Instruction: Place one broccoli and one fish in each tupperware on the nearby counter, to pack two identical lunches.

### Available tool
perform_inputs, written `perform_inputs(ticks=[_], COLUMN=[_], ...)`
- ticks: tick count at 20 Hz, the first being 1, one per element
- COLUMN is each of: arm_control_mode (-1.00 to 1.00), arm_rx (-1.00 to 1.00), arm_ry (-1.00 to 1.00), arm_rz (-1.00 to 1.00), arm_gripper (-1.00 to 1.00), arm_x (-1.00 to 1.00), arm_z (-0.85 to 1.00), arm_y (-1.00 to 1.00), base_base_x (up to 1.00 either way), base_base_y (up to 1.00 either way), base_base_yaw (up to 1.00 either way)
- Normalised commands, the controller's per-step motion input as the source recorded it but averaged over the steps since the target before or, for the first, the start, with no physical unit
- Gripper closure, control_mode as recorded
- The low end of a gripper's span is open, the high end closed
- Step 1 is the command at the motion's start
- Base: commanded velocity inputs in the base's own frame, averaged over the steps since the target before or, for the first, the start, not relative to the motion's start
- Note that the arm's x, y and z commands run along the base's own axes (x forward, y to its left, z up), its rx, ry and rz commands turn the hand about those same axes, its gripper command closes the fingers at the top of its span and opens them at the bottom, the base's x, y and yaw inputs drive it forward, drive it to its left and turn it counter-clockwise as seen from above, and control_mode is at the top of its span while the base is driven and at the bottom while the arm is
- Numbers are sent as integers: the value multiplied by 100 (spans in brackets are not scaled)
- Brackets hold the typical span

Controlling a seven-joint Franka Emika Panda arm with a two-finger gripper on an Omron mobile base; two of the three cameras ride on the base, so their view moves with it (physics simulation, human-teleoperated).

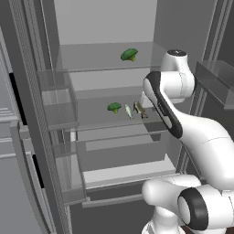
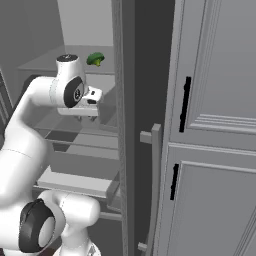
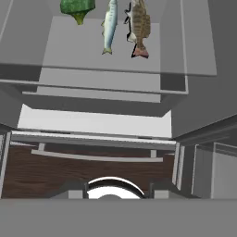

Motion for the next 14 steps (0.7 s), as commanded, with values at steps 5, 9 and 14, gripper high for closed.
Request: perform_inputs(ticks=[5, 9, 14], arm_control_mode=[-100, -100, -100], arm_rx=[0, -1, -1], arm_ry=[-4, -17, -8], arm_rz=[0, 0, 0], arm_gripper=[-100, -100, -100], arm_x=[-1, 1, 10], arm_z=[-25, -41, -38], arm_y=[0, 0, -12], base_base_x=[0, 0, 0], base_base_y=[0, 0, 0], base_base_yaw=[0, 0, 0])
